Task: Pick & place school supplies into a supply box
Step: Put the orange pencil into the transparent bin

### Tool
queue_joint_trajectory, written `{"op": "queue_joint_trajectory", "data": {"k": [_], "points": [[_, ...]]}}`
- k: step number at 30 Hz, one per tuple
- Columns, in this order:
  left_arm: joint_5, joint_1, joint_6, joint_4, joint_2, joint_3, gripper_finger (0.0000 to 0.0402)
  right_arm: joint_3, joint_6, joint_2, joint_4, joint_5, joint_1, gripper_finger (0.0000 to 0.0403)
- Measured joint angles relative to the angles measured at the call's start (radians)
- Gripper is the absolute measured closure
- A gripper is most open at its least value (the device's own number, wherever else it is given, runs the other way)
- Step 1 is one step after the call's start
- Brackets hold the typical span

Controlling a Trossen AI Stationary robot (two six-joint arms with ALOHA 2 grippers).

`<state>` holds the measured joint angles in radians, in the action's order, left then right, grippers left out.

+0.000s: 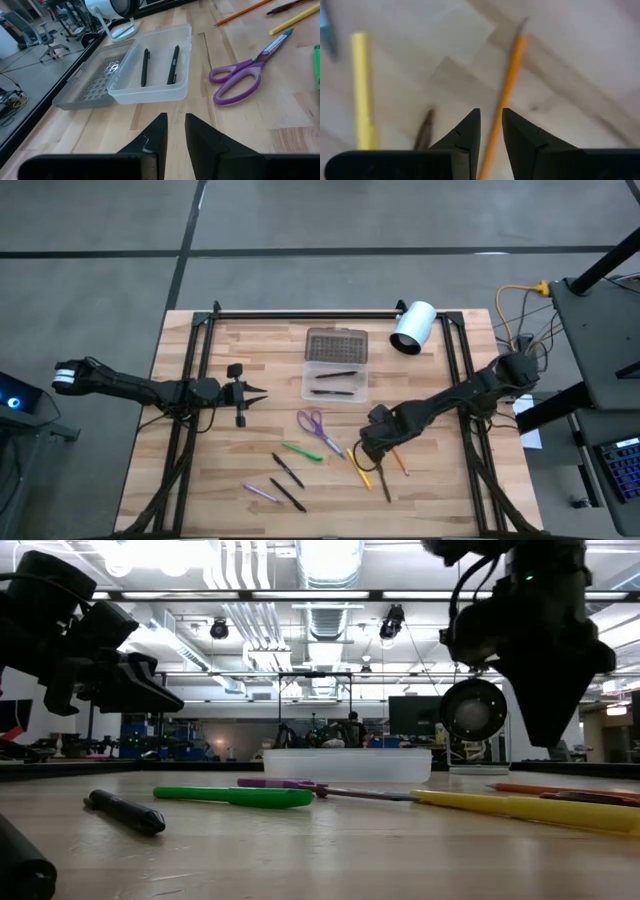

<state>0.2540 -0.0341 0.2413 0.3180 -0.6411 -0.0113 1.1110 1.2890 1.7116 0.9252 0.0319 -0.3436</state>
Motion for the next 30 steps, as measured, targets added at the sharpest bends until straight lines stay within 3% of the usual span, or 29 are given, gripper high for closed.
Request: {"op": "queue_joint_trajectory", "data": {"k": [7, 30], "points": [[0.000, 0.000, 0.000, 0.000, 0.000, 0.000, 0.0349, 0.036, -0.018, 0.056, 0.027, 0.015, 0.006, 0.0318], [0.000, 0.000, 0.000, 0.000, 0.000, 0.000, 0.0349, -0.178, -0.051, 0.020, -0.140, -0.043, 0.071, 0.0328]]}}
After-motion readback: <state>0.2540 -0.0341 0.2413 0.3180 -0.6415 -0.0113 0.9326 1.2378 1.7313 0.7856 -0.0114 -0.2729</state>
